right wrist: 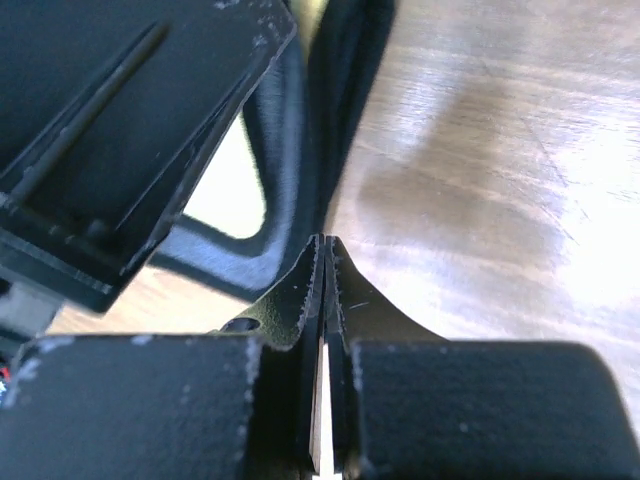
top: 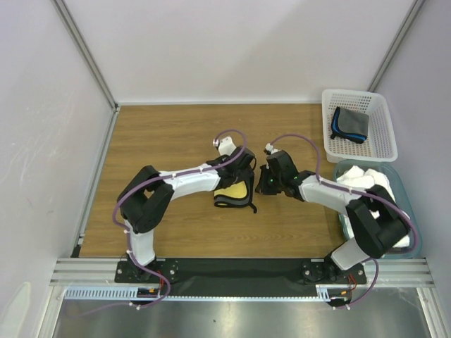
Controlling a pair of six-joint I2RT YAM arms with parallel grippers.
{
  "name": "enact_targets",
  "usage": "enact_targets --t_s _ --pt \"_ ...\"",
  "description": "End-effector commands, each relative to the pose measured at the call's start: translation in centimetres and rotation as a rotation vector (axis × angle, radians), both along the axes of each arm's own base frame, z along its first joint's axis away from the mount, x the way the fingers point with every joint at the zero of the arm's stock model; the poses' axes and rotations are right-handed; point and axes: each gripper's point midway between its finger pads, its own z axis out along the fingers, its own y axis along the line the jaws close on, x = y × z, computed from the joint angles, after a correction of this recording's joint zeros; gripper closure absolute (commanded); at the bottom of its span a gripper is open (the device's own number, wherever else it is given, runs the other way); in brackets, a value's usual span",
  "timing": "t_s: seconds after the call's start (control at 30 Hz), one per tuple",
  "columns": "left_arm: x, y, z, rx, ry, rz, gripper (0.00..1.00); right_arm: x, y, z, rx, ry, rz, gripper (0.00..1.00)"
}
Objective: Fold and stack the towels
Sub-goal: Fold the towel
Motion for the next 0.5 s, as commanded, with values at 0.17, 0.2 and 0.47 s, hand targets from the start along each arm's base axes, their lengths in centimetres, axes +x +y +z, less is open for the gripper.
enact_targets --t_s 0.17,0.2,0.47 --pt "1.1 4.3 11.9 0.016 -0.276 0.009 0.18 0.5 0.1 6.4 0.047 -0.122 0.029 1.00" --pt "0.6 5.7 11.3 0.049 -0.273 0.015 0.15 0.8 0.6 7.1 0.064 -0.138 0.038 1.00" --pt "-2.3 9.1 10.5 -0.128 -0.385 -0.106 0.52 2.6 5.0 7.5 0.135 -0.146 0.096 1.00"
